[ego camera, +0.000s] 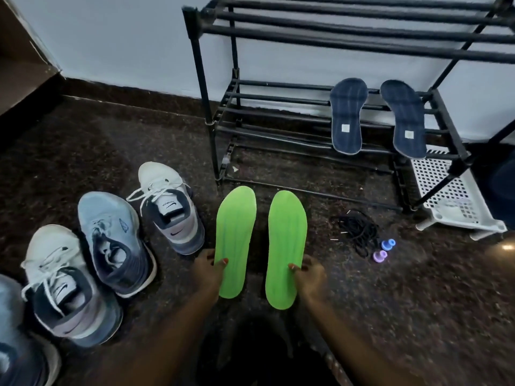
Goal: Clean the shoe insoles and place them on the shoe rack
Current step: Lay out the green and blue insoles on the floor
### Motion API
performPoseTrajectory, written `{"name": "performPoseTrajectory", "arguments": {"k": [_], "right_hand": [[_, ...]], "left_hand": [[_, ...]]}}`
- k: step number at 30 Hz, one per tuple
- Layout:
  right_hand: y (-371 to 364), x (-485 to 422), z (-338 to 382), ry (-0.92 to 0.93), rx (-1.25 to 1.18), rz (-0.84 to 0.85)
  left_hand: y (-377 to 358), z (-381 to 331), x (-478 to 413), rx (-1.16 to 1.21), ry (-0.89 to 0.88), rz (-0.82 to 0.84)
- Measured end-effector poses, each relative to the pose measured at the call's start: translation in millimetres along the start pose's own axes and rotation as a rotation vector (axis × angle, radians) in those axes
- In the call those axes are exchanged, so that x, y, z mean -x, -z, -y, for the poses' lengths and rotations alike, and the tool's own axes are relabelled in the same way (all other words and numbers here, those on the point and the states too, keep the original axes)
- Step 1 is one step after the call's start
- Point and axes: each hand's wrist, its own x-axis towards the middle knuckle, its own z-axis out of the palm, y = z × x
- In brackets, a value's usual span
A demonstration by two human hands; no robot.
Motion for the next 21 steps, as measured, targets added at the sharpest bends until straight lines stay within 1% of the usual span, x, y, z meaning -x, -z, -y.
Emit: {"name": "performPoseTrajectory", "arguments": {"k": [5, 9, 12, 15, 21], "right_hand": [[-16, -15, -35, -0.027, 0.038, 0.029], [-19, -19, -50, -0.034, 0.076, 0.024], [-26, -21, -55, -0.060, 0.154, 0.077], [-31, -23, -58, -0.059, 0.198, 0.111], [-19, -25, -60, -0.046, 0.129, 0.156]], "left_hand": [[-11, 25, -13, -0.037, 0.040, -0.014], [-13, 42, -21, -0.077, 0.052, -0.017], [-11, 54, -20, -0.123, 0.046, -0.014], [-9, 57, -20, -0.240, 0.076, -0.034], [0, 55, -14, -0.429, 0.137, 0.026]]}}
